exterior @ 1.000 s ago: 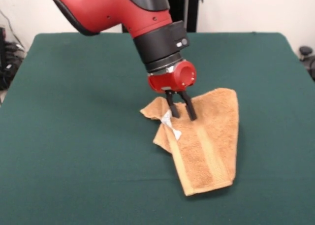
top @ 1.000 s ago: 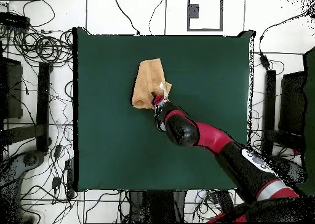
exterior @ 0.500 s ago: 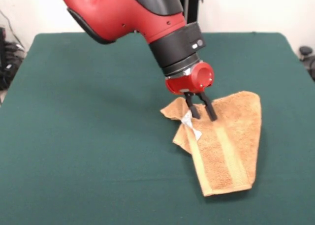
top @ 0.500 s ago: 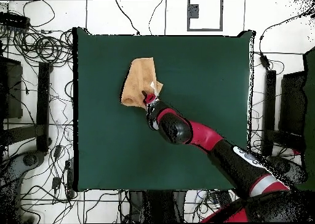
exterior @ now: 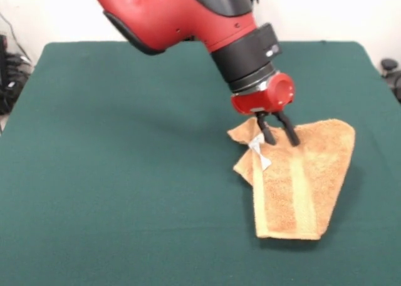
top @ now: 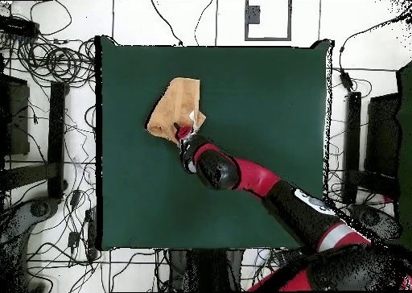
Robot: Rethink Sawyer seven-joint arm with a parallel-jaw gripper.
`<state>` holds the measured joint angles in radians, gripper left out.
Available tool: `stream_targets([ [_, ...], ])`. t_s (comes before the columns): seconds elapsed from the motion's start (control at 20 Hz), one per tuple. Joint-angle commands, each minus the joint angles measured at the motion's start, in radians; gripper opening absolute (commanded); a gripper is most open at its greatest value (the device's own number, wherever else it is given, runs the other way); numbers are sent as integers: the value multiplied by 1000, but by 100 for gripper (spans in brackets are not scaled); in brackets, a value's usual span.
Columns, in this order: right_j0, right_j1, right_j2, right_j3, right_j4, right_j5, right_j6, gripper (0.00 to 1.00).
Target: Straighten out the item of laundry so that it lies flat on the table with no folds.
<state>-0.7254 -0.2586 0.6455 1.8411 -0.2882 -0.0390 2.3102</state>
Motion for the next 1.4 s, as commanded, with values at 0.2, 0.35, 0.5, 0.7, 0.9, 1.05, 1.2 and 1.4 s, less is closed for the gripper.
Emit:
stream_targets([
  [0.2,202,-169,-157,99,-33,205,-4,100],
  [0.35,182,-156,-155,86,-44,216,-24,100],
  [0.5,167,-133,-149,69,-47,227,-28,100],
  [0.7,164,-118,-150,44,-53,238,-30,100],
  [0.9,156,-112,-151,29,-58,248,-36,100],
  [1.05,151,-109,-150,24,-59,251,-41,100],
  [1.2,150,-102,-155,4,-62,260,-51,100],
  [1.4,164,-104,-173,-15,-69,257,-55,100],
])
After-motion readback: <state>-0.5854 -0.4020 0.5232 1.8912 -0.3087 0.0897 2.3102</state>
